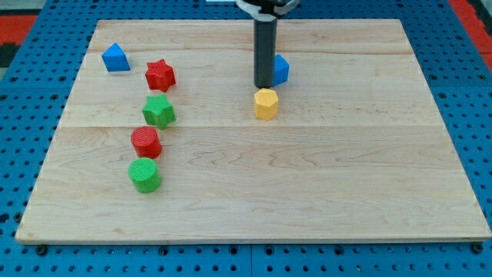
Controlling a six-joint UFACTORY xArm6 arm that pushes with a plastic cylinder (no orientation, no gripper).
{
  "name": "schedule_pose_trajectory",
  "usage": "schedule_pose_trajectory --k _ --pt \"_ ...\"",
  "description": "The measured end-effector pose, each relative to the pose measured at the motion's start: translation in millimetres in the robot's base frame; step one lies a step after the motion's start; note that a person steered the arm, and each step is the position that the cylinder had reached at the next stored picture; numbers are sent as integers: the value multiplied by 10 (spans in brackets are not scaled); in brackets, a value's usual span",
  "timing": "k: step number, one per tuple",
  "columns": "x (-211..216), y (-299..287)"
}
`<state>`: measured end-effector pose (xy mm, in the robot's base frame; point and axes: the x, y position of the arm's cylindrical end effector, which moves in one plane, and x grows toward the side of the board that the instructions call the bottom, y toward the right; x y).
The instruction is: Slide the blue cube a bit left
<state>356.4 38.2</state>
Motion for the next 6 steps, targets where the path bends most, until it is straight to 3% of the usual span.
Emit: schedule_pose_trajectory --k 3,5,6 --pt "-84 924" --pt "-504 76" --pt "-725 111"
